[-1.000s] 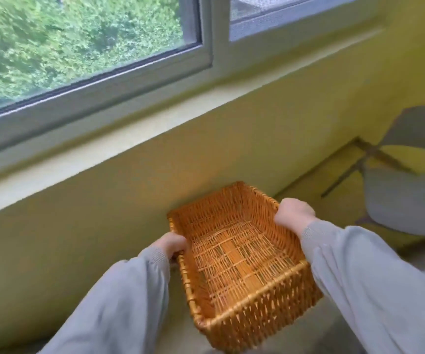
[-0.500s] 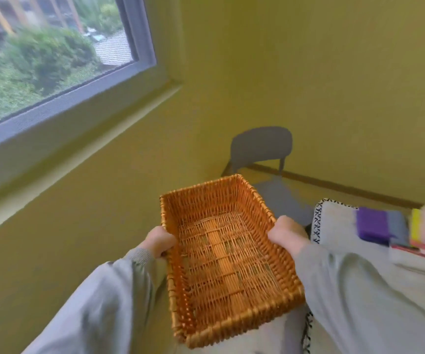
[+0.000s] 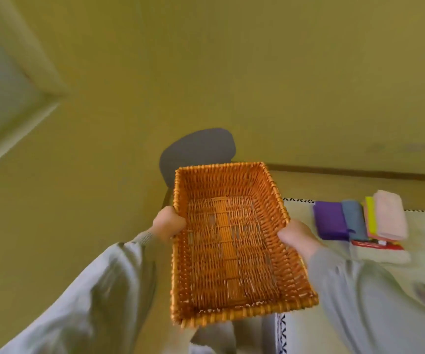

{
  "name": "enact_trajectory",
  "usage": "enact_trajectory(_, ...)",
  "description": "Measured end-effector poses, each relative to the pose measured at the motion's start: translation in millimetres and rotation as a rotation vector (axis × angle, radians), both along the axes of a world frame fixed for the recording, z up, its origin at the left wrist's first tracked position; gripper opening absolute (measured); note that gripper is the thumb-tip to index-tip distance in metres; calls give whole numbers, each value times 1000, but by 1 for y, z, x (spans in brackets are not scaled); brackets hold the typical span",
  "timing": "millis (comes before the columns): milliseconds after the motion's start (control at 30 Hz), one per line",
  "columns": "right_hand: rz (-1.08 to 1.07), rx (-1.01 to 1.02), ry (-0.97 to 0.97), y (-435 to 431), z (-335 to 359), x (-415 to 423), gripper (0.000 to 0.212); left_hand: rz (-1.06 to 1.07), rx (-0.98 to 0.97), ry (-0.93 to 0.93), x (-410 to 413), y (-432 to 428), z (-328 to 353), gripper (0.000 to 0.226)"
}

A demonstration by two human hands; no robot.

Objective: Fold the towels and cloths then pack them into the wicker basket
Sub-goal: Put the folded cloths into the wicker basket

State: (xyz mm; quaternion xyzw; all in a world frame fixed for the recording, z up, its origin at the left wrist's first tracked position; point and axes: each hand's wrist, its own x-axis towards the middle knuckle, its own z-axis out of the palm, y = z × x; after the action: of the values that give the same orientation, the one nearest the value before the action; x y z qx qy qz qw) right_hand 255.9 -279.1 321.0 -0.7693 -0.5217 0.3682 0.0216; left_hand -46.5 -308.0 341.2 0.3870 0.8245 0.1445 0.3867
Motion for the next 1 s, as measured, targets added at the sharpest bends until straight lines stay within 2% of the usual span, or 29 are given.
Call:
enact_trajectory(267,-116,-103,-58,86,-55,12,16,-202,-46,96,11,133,-66,27)
enact_trajectory(500,-264,-224,74,133,-122,4,18,-359,-78,311,16,223,-117,16)
enact_trajectory(633,-337,-254,104,143,-156,0,13,-411,-95,370,21,251,-143,23)
enact_trajectory(800,-433,-268,128,148,-178,-13,15,-368,-115,312,30,276,-172,33)
enact_trajectory(900,-506,-327,172,140,-193,-17,20,-367,-113,167,41,274,-189,56)
enact_trajectory(1000,-570,-380,293,145,-206,-18,10,-343,-114,156,44,279,-197,75)
